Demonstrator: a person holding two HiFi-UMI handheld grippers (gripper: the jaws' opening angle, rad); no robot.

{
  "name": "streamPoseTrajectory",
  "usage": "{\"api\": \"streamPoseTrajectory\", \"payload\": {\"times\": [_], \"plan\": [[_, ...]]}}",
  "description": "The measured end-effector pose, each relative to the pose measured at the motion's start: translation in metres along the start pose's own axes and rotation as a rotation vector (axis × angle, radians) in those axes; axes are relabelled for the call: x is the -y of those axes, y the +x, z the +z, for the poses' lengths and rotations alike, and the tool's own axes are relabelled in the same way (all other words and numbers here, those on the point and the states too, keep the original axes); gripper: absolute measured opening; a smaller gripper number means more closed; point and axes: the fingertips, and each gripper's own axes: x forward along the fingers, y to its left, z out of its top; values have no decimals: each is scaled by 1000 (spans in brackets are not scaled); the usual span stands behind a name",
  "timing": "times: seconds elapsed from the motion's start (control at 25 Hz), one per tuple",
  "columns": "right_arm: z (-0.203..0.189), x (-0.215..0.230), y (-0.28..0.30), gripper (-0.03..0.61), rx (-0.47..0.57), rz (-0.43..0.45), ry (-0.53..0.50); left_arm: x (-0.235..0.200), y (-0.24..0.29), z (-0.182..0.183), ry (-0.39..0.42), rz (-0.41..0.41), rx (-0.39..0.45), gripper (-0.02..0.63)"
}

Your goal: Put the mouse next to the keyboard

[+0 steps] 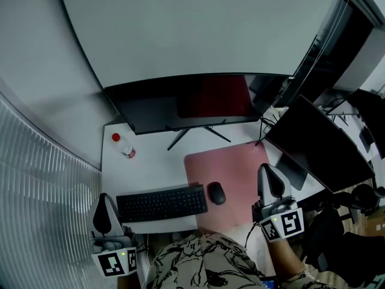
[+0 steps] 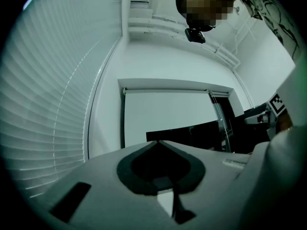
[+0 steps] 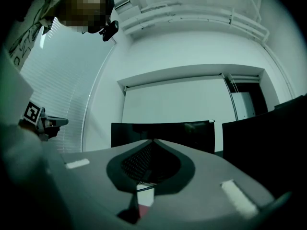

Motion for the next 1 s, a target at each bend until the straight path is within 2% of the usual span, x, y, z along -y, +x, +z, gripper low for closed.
{"api": "streamPoseTrajectory", "payload": {"times": [0.44,1.0], "plan": [[-10,6,-5,6,-1,-13,-42,-5,-5,-15,13,-2,-25,2],[-23,11,-7,6,-16,-16,-31,-1,-6,-20,6,-7,-30,2]]}}
